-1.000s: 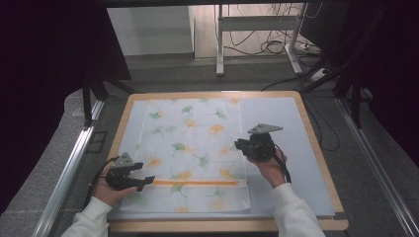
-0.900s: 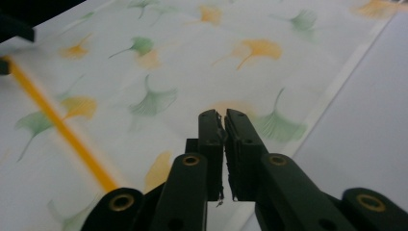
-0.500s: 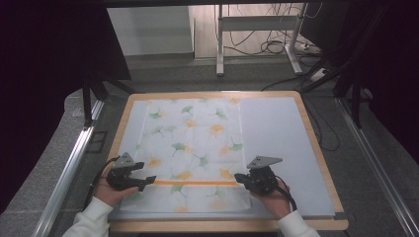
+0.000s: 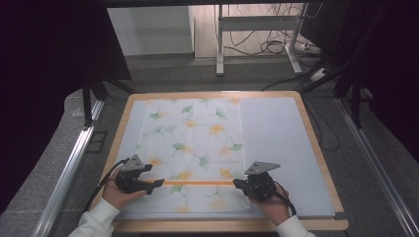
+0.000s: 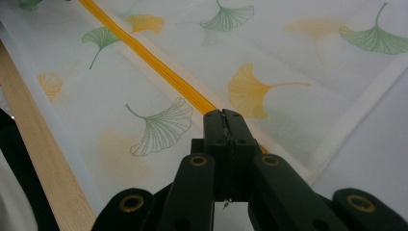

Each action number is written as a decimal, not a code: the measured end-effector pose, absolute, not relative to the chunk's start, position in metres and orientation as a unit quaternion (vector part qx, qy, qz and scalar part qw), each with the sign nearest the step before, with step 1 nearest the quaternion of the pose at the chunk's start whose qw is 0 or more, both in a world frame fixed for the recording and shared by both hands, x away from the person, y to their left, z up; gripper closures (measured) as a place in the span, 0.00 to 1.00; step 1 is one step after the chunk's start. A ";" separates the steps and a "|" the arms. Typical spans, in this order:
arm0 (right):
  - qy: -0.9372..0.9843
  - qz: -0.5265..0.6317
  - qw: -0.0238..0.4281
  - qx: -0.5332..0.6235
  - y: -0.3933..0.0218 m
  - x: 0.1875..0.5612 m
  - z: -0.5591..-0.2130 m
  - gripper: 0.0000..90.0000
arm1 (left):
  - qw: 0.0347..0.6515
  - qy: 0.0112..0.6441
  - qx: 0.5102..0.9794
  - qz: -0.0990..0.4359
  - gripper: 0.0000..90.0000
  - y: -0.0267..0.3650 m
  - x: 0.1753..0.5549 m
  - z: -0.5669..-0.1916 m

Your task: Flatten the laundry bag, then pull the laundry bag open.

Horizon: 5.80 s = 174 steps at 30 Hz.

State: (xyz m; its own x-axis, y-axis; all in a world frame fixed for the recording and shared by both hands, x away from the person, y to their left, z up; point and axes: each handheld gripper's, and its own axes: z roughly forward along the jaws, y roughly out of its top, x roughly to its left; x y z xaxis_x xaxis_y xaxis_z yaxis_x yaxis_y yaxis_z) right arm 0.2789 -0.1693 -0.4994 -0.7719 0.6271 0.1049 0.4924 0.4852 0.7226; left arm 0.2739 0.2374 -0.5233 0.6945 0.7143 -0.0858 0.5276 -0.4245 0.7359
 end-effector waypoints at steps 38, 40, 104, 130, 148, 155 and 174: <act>0.866 0.362 0.076 0.336 -0.168 0.266 -0.510 0.99 | 0.373 0.314 0.867 0.103 0.30 0.156 0.284 -0.515; 0.866 0.364 0.075 0.336 -0.168 0.265 -0.510 0.99 | 0.373 0.312 0.868 0.101 0.30 0.153 0.285 -0.515; 0.870 0.338 0.065 0.354 -0.180 0.255 -0.516 0.99 | 0.371 0.263 0.888 0.066 0.36 0.057 0.310 -0.524; 0.870 0.328 0.065 0.363 -0.186 0.253 -0.519 0.99 | 0.371 0.246 0.893 0.059 0.37 0.034 0.313 -0.529; 0.870 0.328 0.062 0.364 -0.186 0.255 -0.519 0.99 | 0.368 0.222 0.901 0.056 0.38 0.014 0.315 -0.530; 0.869 0.329 0.060 0.364 -0.187 0.255 -0.519 0.99 | 0.363 0.209 0.906 0.062 0.38 0.011 0.316 -0.527; 0.869 0.330 0.059 0.364 -0.186 0.254 -0.519 0.99 | 0.364 0.185 0.910 0.074 0.45 -0.008 0.318 -0.526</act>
